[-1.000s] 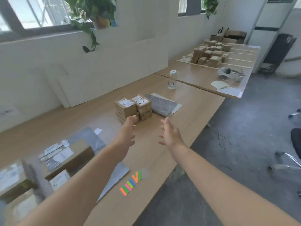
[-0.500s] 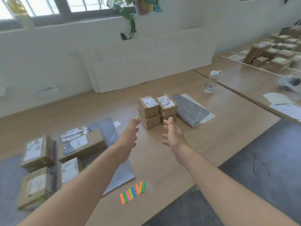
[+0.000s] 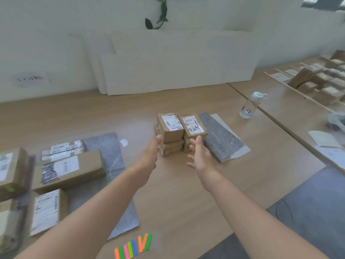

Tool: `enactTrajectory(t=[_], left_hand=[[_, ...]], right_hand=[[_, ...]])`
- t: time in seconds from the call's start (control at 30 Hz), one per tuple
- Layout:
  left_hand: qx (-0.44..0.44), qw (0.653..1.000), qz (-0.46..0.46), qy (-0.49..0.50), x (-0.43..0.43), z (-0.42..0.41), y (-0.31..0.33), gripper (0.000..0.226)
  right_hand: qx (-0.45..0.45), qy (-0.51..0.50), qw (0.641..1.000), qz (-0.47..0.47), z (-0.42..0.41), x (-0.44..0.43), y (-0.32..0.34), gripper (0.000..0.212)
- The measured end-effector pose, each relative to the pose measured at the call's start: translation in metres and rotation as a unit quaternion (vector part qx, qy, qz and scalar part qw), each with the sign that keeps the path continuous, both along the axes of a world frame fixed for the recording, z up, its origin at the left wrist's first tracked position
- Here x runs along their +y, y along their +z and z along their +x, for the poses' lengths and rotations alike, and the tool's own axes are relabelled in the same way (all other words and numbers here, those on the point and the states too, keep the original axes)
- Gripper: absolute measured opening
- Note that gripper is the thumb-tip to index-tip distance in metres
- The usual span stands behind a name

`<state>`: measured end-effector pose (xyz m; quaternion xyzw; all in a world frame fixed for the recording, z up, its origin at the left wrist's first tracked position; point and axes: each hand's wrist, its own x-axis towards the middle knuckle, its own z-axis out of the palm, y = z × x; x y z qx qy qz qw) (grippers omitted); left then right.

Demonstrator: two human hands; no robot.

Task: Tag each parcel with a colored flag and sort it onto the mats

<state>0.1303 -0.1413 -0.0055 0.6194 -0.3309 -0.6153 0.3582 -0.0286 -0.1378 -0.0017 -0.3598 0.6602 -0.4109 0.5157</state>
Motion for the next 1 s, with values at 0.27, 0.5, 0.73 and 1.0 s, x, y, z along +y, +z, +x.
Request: enactTrajectory(t=[0.27, 0.5, 0.73, 1.0], left_hand=[[-0.005, 0.999, 0.019, 0.035, -0.053, -0.011, -0.019, 0.061], [-0.009, 0.995, 0.037, 0.095, -0.100, -0.031, -0.035, 0.055], [0.008, 0.988, 0.049, 0.146, -0.154, -0.056, -0.060, 0.028], [-0.012, 0.977, 0.056, 0.203, -0.184, -0.072, -0.083, 0.030]], right_hand=[[-0.003, 0.040, 0.999, -0.006, 0.005, -0.068, -0.032, 0.060], [0.026, 0.101, 0.994, -0.023, -0.017, -0.140, -0.052, 0.056], [0.074, 0.147, 0.986, -0.020, -0.032, -0.206, -0.093, 0.051], [0.062, 0.152, 0.986, 0.002, -0.029, -0.227, -0.125, 0.050]])
